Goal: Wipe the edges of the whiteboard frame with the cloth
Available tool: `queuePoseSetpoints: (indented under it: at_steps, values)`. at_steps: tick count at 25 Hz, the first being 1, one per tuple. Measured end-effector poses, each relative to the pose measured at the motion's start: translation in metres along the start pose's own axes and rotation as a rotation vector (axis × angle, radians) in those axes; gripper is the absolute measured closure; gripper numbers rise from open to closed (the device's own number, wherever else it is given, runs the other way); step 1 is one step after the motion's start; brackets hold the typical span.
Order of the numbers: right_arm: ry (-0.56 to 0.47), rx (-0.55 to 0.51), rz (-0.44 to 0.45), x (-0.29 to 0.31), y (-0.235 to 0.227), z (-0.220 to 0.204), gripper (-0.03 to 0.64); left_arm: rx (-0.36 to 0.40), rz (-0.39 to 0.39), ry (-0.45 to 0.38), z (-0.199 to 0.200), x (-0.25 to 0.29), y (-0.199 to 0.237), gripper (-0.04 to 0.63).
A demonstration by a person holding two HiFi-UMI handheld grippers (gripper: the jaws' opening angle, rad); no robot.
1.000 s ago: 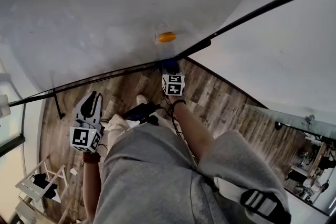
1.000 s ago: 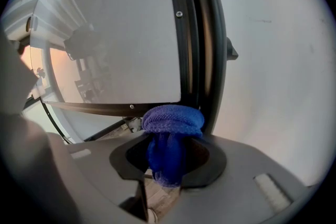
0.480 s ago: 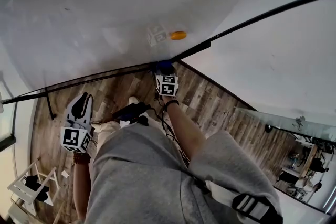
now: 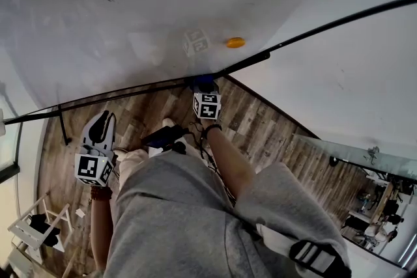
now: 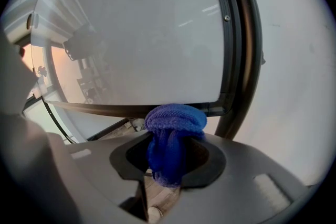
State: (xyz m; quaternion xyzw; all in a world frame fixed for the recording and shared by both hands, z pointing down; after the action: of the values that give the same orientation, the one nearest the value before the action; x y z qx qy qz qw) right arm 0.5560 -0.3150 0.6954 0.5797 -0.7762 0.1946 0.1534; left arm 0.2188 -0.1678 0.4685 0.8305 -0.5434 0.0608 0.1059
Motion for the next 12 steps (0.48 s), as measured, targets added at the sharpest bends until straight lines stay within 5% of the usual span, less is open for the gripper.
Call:
queuePoseSetpoints:
  at_steps: [12]
  values:
    - [0.006,0.042,0.015,0.002,0.030,-0.001,0.484,-0.018,0.040,-0.002,-0.008,-0.028,0.021,0.528]
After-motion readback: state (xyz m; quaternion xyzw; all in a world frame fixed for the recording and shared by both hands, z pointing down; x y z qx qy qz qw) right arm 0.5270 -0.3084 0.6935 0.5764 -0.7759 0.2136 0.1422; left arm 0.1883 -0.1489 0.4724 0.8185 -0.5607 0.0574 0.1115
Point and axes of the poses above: the fingertips, and each gripper's own axes: x forward along the fingers, y to its left, z out of its top, the point moved 6 cm from there along -x, backward along the fingers, and after that the axes turned 9 degrees about -y, right-handed, at the moved point
